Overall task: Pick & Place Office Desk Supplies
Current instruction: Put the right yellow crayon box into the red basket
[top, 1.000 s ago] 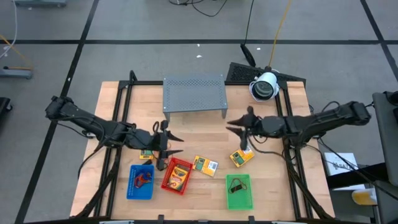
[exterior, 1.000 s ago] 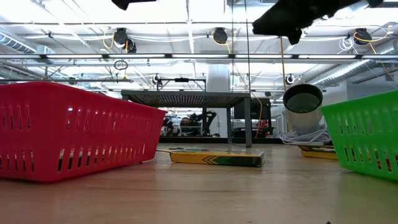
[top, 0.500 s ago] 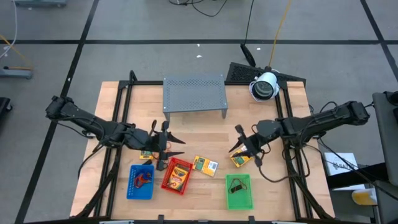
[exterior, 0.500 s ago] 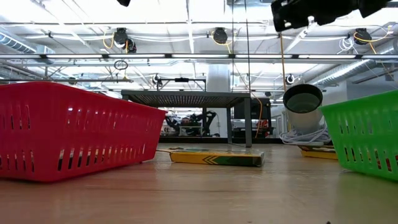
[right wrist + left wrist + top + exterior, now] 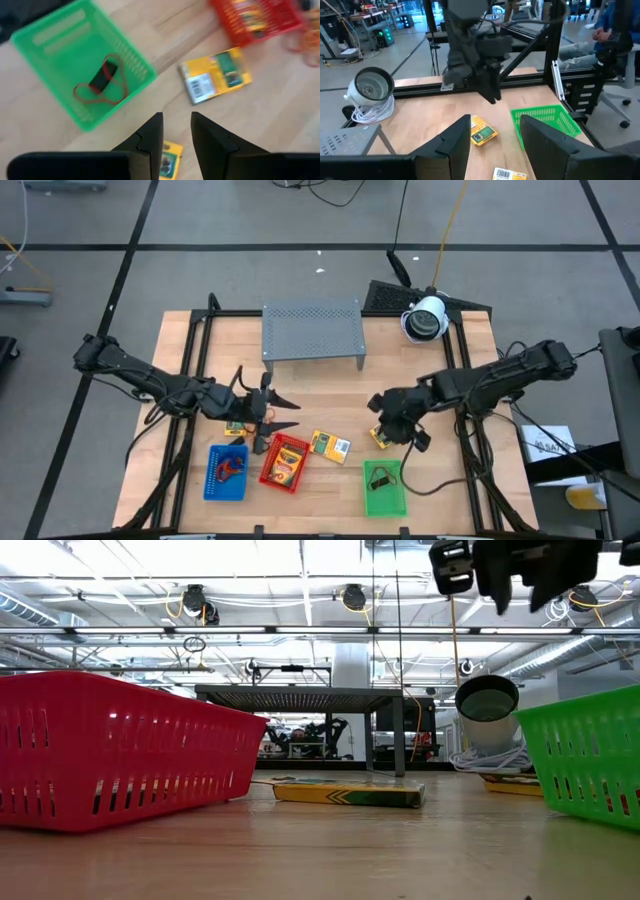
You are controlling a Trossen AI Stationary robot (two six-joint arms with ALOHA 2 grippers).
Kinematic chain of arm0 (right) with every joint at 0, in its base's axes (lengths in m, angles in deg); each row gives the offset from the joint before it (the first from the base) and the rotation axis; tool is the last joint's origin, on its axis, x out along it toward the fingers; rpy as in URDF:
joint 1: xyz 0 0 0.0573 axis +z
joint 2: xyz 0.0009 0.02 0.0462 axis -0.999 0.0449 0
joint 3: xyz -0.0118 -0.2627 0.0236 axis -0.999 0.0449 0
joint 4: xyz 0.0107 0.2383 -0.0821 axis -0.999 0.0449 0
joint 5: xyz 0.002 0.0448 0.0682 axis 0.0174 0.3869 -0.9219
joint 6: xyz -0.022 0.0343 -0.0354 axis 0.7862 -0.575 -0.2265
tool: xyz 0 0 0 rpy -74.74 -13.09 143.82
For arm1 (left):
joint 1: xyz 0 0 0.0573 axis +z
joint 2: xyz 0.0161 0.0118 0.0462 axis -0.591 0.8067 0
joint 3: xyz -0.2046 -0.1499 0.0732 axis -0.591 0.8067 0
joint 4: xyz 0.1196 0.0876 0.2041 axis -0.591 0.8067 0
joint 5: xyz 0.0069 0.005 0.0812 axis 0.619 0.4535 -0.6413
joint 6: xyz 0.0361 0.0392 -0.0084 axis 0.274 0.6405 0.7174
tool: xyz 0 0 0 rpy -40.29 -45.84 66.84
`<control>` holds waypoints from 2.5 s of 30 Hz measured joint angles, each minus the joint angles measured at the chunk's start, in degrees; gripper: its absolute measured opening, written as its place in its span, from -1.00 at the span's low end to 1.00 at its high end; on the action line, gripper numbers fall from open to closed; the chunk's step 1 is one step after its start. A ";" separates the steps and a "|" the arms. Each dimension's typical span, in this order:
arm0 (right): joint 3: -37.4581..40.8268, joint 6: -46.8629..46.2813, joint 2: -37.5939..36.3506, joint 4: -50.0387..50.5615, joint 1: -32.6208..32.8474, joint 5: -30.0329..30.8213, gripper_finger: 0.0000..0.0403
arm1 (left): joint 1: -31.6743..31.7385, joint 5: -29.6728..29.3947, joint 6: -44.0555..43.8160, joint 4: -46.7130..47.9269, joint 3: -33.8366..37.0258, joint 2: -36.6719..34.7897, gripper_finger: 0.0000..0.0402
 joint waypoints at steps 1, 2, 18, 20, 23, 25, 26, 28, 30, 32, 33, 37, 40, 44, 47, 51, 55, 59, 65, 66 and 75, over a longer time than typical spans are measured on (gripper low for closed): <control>-0.88 0.59 1.45 1.24 0.27 0.01 -0.56 | 0.00 -0.71 -0.34 -0.12 0.00 0.00 -0.10; -1.53 0.77 2.81 1.74 0.51 0.06 -0.56 | 0.00 -1.60 -0.77 -0.37 0.00 0.00 -0.10; -3.99 -15.05 13.18 -1.38 3.38 11.61 -0.56 | 0.00 -6.16 -0.73 -0.83 0.00 0.00 -0.10; -5.05 -19.79 13.62 -1.72 3.46 14.59 -0.56 | 0.24 -6.09 3.12 -0.83 0.00 0.00 -0.10; -7.19 -27.55 14.20 -1.24 4.26 21.17 -0.56 | 0.83 -5.96 6.52 -0.78 0.00 -0.49 -0.10; -9.13 -33.83 14.24 -0.73 5.27 25.85 -0.56 | 1.21 -5.16 6.69 -0.31 0.00 -1.84 -0.10; -10.15 -36.72 14.14 -0.24 5.84 27.43 -0.56 | 1.59 -4.45 6.44 -0.62 -0.02 -2.34 -0.10; -11.91 -41.50 14.06 0.65 7.18 29.79 -0.56 | 2.12 -3.60 4.72 0.09 -0.11 -2.95 -0.10; -12.59 -45.50 14.11 1.03 8.81 31.60 -0.56 | 2.19 -3.47 1.67 1.41 -0.02 -3.53 -0.10; -13.05 -48.58 14.56 1.19 10.25 31.88 -0.57 | 1.97 -3.50 -1.33 1.20 -0.02 -4.17 -0.10; -13.42 -49.90 15.38 1.20 10.78 31.80 -0.58 | 1.60 -3.54 -2.32 1.22 -0.04 -4.35 -0.10; -16.89 -52.81 22.11 8.31 12.78 31.68 -0.67 | -0.19 -1.95 -3.89 2.06 -0.02 -4.09 -0.10; -23.38 -55.43 29.16 18.87 13.13 31.55 -0.75 | -1.14 -1.43 -5.40 1.61 -0.02 -4.18 -0.10; -30.15 -60.87 36.62 29.54 12.48 31.80 -0.81 | -1.75 -1.27 -5.97 1.88 -0.02 -4.10 -0.10; -32.40 -66.15 38.76 30.11 11.77 33.32 -0.79 | -2.00 -0.56 -5.75 2.68 -0.02 -5.17 -0.10; -32.80 -72.67 38.42 28.14 11.25 33.21 -0.66 | -1.93 0.83 -5.57 6.78 -0.02 -7.32 -0.10; -32.79 -80.43 38.28 26.04 10.95 33.03 -0.48 | -1.40 -1.85 -5.53 11.84 -0.02 -8.63 -0.10; -32.77 -89.49 38.26 26.19 10.34 31.68 -0.35 | -0.62 -5.67 -4.62 16.90 -0.02 -9.61 -0.10; -32.75 -100.86 38.26 26.92 8.25 27.83 -0.29 | 0.98 -5.25 -4.55 21.22 -0.02 -10.32 -0.10; -32.75 -102.76 38.26 27.57 7.80 27.18 -0.29 | 0.99 -4.69 -4.53 21.30 -0.02 -10.48 -0.10; -31.28 -111.25 38.23 30.89 5.48 25.58 -0.31 | 1.03 -3.61 -4.55 19.10 -0.02 -10.47 -0.10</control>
